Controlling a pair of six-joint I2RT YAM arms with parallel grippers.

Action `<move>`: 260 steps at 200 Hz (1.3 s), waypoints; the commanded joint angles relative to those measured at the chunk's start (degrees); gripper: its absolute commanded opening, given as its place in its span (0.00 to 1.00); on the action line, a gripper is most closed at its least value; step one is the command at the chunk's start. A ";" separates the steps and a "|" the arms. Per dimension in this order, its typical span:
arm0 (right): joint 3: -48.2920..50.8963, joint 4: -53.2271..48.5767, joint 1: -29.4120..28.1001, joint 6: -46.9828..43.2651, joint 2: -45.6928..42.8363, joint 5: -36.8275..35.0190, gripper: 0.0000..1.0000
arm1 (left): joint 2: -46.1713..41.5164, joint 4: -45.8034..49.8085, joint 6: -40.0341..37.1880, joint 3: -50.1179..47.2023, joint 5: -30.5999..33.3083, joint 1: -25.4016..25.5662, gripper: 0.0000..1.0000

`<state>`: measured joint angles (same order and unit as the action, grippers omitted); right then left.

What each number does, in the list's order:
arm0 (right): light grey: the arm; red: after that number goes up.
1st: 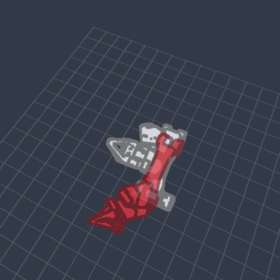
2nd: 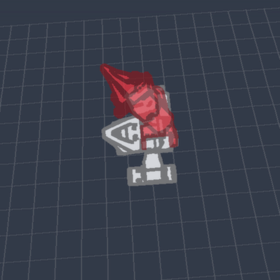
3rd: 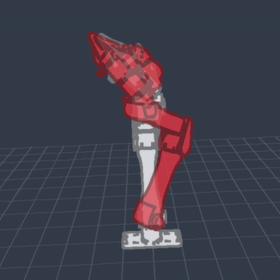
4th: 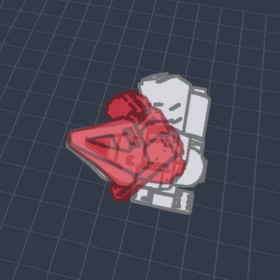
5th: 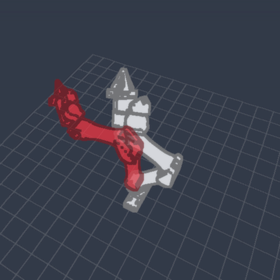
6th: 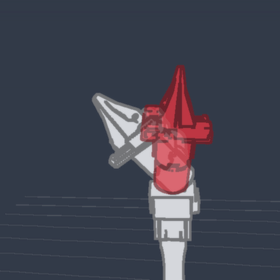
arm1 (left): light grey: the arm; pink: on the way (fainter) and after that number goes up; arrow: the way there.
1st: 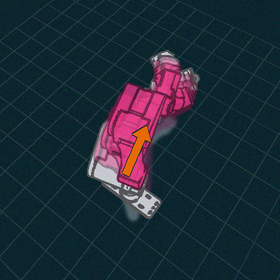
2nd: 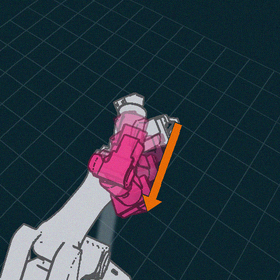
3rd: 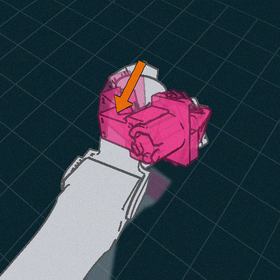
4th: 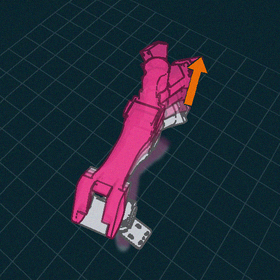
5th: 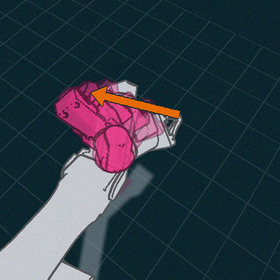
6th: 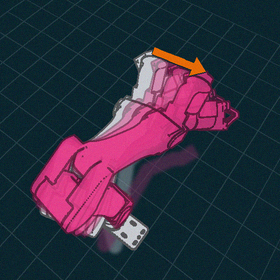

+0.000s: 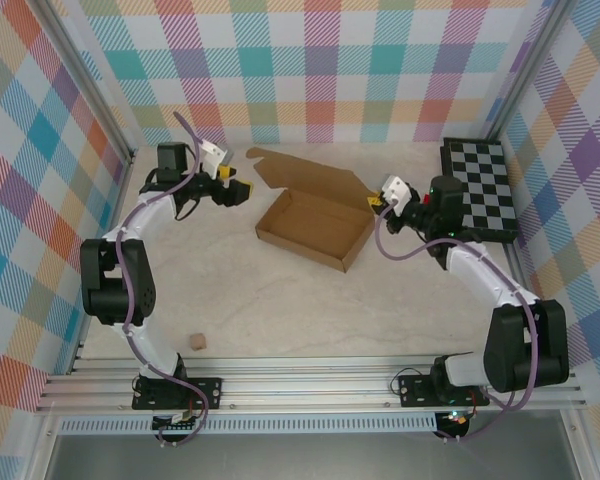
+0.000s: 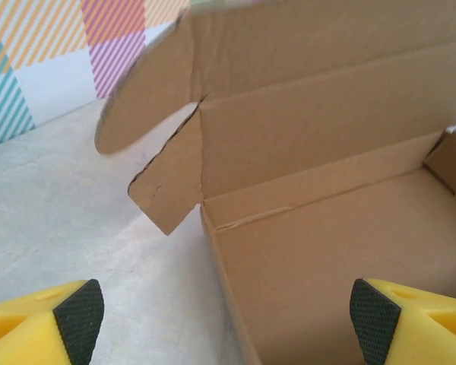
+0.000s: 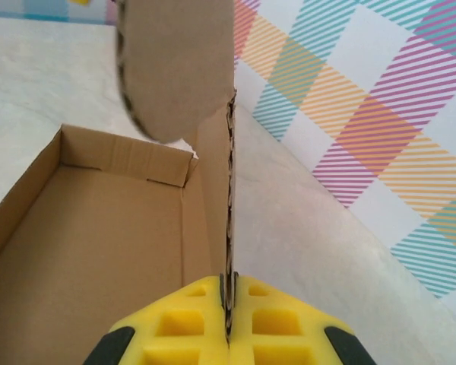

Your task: Fold the paper box

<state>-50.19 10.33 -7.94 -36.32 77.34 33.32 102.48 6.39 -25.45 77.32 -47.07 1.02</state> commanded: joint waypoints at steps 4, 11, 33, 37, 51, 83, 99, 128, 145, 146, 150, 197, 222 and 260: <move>-5.57 -9.18 1.27 -4.03 1.77 10.97 0.00 | -1.46 -2.39 -2.39 -0.55 -2.88 -0.86 0.86; -5.99 -9.28 1.28 -4.20 2.14 11.06 0.00 | -1.36 -2.95 -1.95 -0.59 -3.16 -0.84 0.86; -6.55 -8.50 1.69 -3.75 2.72 12.30 0.00 | -0.92 -5.11 -1.52 -1.76 -1.47 -0.81 0.86; -6.77 -8.48 1.77 -3.56 2.80 12.52 0.00 | -0.84 -5.21 -1.75 -1.97 -1.24 -0.79 0.85; -7.56 -8.91 2.12 -3.15 3.14 13.82 0.00 | -0.48 -5.06 -2.28 -2.21 -1.74 -0.86 0.84; -8.60 -9.76 2.23 -3.15 3.78 14.04 0.00 | 0.76 -2.74 -2.40 -1.10 -6.92 -0.82 0.74; -8.78 -9.73 2.33 -3.02 4.04 14.28 0.00 | 0.97 -1.81 -2.56 -1.02 -7.56 -0.58 0.70; -8.96 -9.10 2.33 -2.11 4.48 13.36 0.00 | 0.97 1.61 -4.85 -1.11 -7.70 -0.56 0.62; -9.13 -8.84 2.32 -1.92 4.65 12.86 0.00 | 1.13 3.33 -5.74 -1.12 -7.65 -0.47 0.54; -9.13 -8.84 2.32 -1.92 4.66 12.88 0.00 | 1.18 3.35 -5.74 -1.07 -7.62 -0.43 0.53; -9.20 -8.92 2.34 -1.92 4.66 12.85 0.00 | 1.21 3.60 -5.81 -0.96 -7.63 -0.47 0.47; -9.31 -8.34 2.32 -0.47 4.52 12.89 0.00 | 1.06 4.44 -5.34 0.04 -4.40 1.86 0.16; -8.90 -6.45 2.07 3.16 4.09 11.07 0.00 | 0.89 3.60 -3.33 0.46 -2.71 3.56 0.05; -6.20 1.93 -1.41 22.35 4.27 -13.96 0.00 | -1.61 -7.30 9.18 -3.89 9.55 7.66 0.00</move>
<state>-57.23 5.21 -6.90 -29.02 81.82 34.81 102.89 7.27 -25.28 75.90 -45.63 5.21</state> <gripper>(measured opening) 0.039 0.069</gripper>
